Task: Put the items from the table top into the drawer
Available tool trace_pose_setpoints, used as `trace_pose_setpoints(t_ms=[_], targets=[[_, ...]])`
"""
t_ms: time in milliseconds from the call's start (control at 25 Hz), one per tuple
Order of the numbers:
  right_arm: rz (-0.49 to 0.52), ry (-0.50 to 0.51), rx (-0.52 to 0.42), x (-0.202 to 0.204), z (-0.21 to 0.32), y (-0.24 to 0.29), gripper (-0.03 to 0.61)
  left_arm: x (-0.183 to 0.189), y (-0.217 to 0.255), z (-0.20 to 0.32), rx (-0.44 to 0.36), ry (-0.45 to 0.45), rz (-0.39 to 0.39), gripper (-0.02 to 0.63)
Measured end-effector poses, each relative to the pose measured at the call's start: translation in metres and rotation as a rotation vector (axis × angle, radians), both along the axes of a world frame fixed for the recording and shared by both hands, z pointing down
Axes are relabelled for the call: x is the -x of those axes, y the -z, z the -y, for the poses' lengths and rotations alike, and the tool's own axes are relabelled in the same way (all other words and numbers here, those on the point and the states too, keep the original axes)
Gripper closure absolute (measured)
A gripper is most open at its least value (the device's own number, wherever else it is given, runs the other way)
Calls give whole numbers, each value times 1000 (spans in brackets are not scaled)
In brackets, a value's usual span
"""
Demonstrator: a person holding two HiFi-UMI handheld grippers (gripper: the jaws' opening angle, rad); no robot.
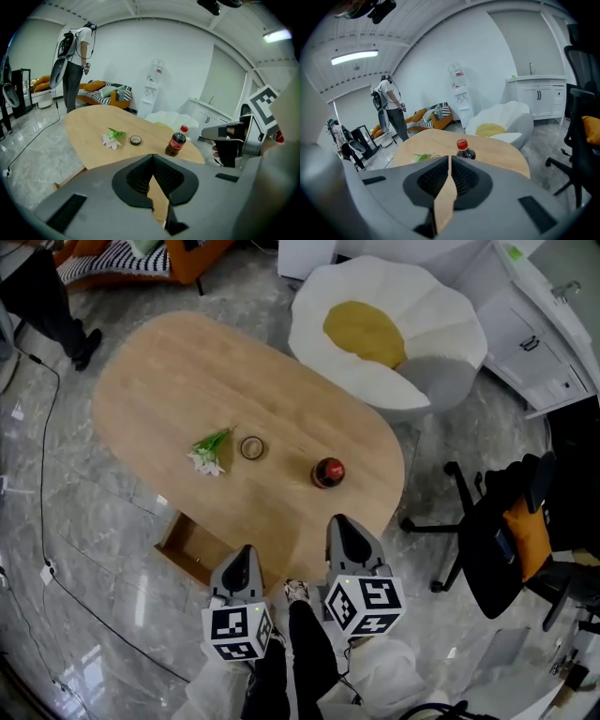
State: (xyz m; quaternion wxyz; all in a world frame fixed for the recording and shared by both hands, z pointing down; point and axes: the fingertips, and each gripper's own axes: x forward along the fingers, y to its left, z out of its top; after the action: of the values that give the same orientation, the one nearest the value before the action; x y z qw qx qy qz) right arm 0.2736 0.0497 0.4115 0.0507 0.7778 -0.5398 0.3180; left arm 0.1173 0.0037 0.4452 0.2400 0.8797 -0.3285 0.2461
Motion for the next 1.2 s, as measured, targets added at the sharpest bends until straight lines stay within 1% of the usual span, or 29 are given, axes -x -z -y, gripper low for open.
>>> trace_pose_setpoints(t_ms=[200, 400, 680, 720, 800, 840, 1200], targets=[[-12, 11, 18, -17, 3, -12, 525, -12, -9, 0, 11, -13, 5, 620], [-16, 9, 25, -32, 12, -21, 523, -16, -22, 7, 30, 5, 23, 619], [-18, 49, 29, -45, 32, -28, 512, -27, -34, 24, 46, 30, 42, 620], [-17, 56, 29, -46, 34, -28, 504, -29, -36, 26, 48, 34, 43, 619], [-20, 70, 29, -47, 37, -29, 462, -31, -39, 30, 51, 43, 45, 620], [-27, 77, 31, -48, 39, -30, 451, -32, -41, 31, 54, 47, 45, 620], [-74, 131, 46, -53, 58, -38, 386, -40, -54, 38, 82, 54, 49, 619]])
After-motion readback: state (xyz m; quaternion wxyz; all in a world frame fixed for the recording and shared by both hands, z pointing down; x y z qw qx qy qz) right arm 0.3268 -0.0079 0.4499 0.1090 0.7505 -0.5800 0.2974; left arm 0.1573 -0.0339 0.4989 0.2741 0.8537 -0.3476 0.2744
